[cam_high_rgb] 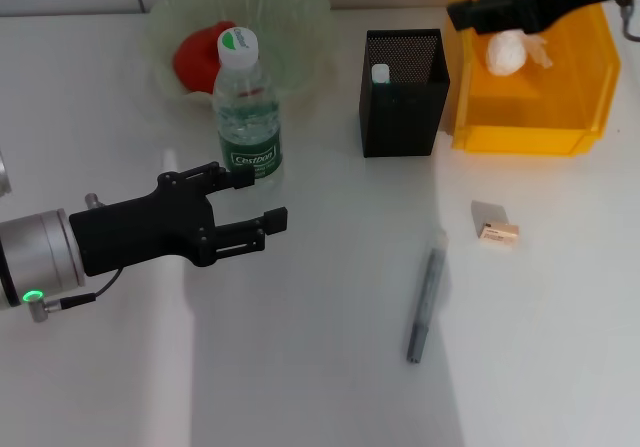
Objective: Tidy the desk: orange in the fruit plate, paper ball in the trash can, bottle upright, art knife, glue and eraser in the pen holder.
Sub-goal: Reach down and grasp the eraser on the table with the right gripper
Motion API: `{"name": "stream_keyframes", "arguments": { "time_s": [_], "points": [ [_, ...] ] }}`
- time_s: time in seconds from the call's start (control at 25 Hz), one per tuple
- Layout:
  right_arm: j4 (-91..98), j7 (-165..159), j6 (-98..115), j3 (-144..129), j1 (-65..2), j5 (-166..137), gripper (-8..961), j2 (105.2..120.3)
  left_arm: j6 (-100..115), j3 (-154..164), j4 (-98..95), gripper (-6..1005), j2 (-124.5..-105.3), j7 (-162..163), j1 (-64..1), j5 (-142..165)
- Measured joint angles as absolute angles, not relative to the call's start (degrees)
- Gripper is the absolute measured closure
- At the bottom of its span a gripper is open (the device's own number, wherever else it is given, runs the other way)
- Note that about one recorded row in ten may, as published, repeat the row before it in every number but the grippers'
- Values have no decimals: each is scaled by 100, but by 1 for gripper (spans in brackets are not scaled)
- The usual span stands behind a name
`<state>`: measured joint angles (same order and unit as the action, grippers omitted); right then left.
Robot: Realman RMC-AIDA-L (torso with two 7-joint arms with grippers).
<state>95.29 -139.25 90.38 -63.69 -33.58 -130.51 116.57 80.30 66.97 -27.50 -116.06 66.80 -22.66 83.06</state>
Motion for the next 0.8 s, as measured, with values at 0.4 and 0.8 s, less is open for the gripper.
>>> {"name": "stream_keyframes", "arguments": {
  "time_s": [0.4,0.8],
  "points": [
    [9418,-14071,10504,-7242,-3743,-15536,516,11911,8041,6703,-2751,218,-11623,6680,-2282,8306],
    [7416,-13351,9646,-7293,-4032,-15534,521,11921,8042,6729,-2734,218,-11621,6688,-2266,8306]
  ]
}}
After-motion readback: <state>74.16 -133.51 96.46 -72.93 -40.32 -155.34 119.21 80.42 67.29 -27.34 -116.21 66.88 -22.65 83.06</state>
